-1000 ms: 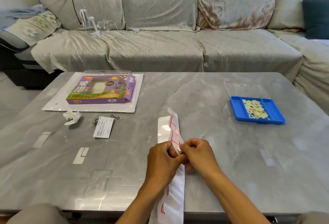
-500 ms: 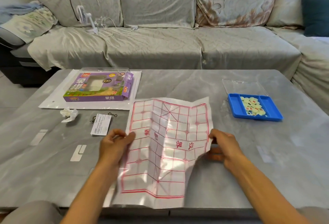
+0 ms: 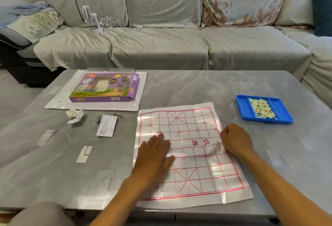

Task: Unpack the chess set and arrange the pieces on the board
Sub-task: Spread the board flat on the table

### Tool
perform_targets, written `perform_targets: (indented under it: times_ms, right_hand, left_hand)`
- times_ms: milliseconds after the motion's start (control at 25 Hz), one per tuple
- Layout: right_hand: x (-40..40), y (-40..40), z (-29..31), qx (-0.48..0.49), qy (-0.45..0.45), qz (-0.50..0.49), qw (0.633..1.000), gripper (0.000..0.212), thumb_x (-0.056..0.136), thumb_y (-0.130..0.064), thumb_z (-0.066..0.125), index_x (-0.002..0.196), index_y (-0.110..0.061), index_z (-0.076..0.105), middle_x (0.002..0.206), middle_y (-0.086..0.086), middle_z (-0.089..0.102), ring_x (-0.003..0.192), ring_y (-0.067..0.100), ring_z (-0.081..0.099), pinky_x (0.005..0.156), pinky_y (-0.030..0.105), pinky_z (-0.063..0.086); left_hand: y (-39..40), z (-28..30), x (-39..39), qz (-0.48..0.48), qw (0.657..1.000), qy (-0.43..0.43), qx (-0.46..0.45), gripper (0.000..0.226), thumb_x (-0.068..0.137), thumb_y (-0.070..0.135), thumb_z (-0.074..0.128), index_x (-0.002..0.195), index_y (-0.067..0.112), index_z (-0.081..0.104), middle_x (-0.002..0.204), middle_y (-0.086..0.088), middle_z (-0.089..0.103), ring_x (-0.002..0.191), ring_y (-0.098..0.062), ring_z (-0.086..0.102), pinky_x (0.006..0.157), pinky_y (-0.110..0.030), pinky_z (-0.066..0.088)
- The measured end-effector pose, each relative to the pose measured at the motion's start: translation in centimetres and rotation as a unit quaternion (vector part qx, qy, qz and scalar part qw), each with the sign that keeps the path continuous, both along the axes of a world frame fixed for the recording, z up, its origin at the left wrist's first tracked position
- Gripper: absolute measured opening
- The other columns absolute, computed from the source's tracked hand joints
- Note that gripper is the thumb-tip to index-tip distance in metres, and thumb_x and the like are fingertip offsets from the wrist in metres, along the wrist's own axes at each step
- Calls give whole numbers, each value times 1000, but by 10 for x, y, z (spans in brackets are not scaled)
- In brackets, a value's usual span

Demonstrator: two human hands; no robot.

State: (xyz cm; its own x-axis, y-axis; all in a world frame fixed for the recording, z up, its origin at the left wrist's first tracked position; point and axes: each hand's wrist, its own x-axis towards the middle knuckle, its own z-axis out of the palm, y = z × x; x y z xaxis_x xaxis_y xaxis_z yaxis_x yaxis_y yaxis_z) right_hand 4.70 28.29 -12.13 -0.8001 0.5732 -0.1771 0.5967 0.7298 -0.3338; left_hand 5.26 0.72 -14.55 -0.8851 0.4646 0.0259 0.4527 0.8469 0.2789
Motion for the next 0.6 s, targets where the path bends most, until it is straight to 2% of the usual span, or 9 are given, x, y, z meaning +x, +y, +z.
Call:
perform_targets:
  times_ms: [40, 80, 120, 160, 200, 280, 360, 440, 600]
  right_hand:
    - [4, -3, 2, 52, 33, 2, 998, 15, 93, -25, 55, 104, -15, 53, 96, 2, 60, 80, 15, 55, 71, 29, 47]
    - [9, -9, 0, 107, 92, 19, 990, 21, 90, -24, 58, 109, -18, 51, 104, 3, 60, 88, 17, 56, 75, 30, 48]
    - [14, -20, -1, 137, 153, 57, 977, 28, 88, -25, 60, 115, -22, 50, 115, 1, 58, 99, 19, 55, 84, 32, 47]
    - [19, -36, -5, 126, 187, 115, 968, 34, 90, -29, 58, 122, -26, 49, 129, -2, 54, 114, 20, 52, 98, 34, 42]
    - [22, -56, -11, 85, 185, 182, 962, 39, 94, -37, 52, 131, -31, 44, 143, -6, 45, 130, 20, 43, 110, 35, 31]
    - [28, -92, -33, 58, 118, 283, 950, 48, 98, -53, 32, 143, -36, 33, 156, -9, 25, 144, 19, 25, 116, 37, 9]
    - [26, -102, -55, 107, 107, 299, 942, 51, 98, -57, 24, 142, -34, 35, 154, -4, 32, 140, 23, 33, 113, 42, 13]
    - [23, -99, -64, 144, 96, 285, 943, 51, 97, -57, 26, 140, -33, 38, 150, -1, 39, 136, 26, 39, 110, 47, 21]
    - [23, -100, -65, 142, 92, 268, 949, 55, 96, -61, 20, 143, -35, 31, 153, -3, 33, 141, 27, 31, 112, 53, 23]
  left_hand:
    - [10, -7, 5, -17, 999, -33, -37, 61, 94, 63, 21, 149, 37, 15, 161, 8, -8, 148, -23, -6, 119, -47, 5]
    - [17, -12, 6, -18, 997, -36, -59, 68, 90, 69, 6, 150, 41, -4, 156, 12, -26, 144, -17, -24, 119, -47, -7]
    - [21, -17, 4, -12, 998, -23, -64, 70, 86, 72, -2, 148, 42, -15, 151, 14, -34, 139, -14, -32, 117, -46, -13]
    - [23, -19, 0, -7, 998, -12, -65, 70, 85, 72, -5, 147, 43, -19, 150, 15, -35, 138, -12, -35, 116, -46, -15]
    - [23, -20, -5, -6, 998, -8, -64, 69, 85, 73, -5, 146, 44, -20, 150, 16, -35, 137, -11, -36, 116, -45, -17]
    - [21, -19, -14, -13, 998, -4, -65, 68, 83, 73, -6, 144, 47, -20, 150, 17, -33, 138, -10, -34, 116, -42, -19]
    - [19, -20, -20, -26, 997, -6, -66, 65, 83, 73, -8, 142, 48, -21, 151, 18, -32, 139, -9, -32, 117, -40, -17]
    - [9, -21, -19, -23, 998, -11, -63, 63, 85, 70, -6, 142, 48, -21, 151, 18, -31, 139, -8, -31, 119, -40, -11]
    - [-30, -22, 1, 6, 998, -2, -62, 64, 92, 69, 4, 147, 43, -17, 153, 17, -29, 141, -8, -27, 119, -37, -10]
